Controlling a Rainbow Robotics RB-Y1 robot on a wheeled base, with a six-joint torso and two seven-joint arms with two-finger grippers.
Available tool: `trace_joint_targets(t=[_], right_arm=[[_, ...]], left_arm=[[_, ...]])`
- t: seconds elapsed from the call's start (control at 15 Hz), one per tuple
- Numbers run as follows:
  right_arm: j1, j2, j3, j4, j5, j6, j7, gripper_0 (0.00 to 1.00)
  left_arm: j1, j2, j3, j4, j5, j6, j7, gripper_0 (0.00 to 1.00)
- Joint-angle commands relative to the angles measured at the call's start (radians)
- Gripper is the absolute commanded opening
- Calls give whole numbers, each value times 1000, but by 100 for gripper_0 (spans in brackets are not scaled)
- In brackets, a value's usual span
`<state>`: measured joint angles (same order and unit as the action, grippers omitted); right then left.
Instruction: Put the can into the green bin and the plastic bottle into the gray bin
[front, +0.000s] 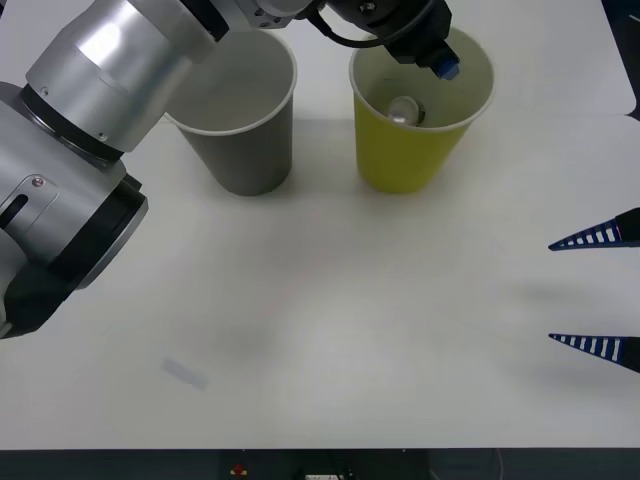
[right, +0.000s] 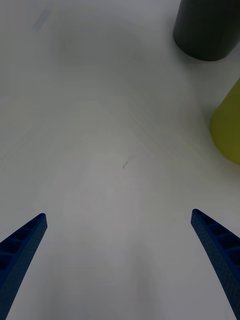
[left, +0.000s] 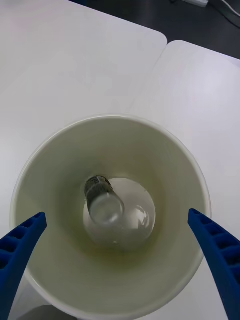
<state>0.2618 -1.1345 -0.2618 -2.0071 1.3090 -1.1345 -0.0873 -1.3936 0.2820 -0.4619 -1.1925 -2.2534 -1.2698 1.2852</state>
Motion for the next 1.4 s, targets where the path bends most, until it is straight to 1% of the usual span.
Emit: trace_joint_targets(t=[0.07,0.2,0.33,0.47,0.6,0.67,0.8,0.93,1.0,1.2,1.27,1.4], right_arm=[[0,0,0,0,0,0,0,100],[0,0,0,0,0,0,0,100],[0,0,0,0,0,0,0,100],[0,0,0,0,0,0,0,100],[0,0,0,0,0,0,0,100],[0,0,0,0,0,0,0,100],[0,0,0,0,0,0,0,100],[0,0,0,0,0,0,0,100],[0,0,0,0,0,0,0,100],[0,0,0,0,0,0,0,100],[0,0,0,0,0,0,0,100],[0,0,0,0,0,0,0,100]], left_arm=[[56,34,104,-101,17,-106,-83,100],[108,63,163,-165,35,-146,-147,100],[163,103,175,-239,83,-149,-158,100],[242,160,192,-337,144,-148,-170,100],[317,206,215,-433,172,-146,-187,100],[372,233,230,-499,184,-145,-198,100],[470,269,272,-593,221,-138,-218,100],[568,316,315,-659,287,-120,-288,100],[608,338,335,-679,319,-112,-319,100],[737,417,382,-691,469,-68,-443,100],[774,447,396,-697,505,-54,-498,100],[841,493,420,-720,554,-36,-570,100]])
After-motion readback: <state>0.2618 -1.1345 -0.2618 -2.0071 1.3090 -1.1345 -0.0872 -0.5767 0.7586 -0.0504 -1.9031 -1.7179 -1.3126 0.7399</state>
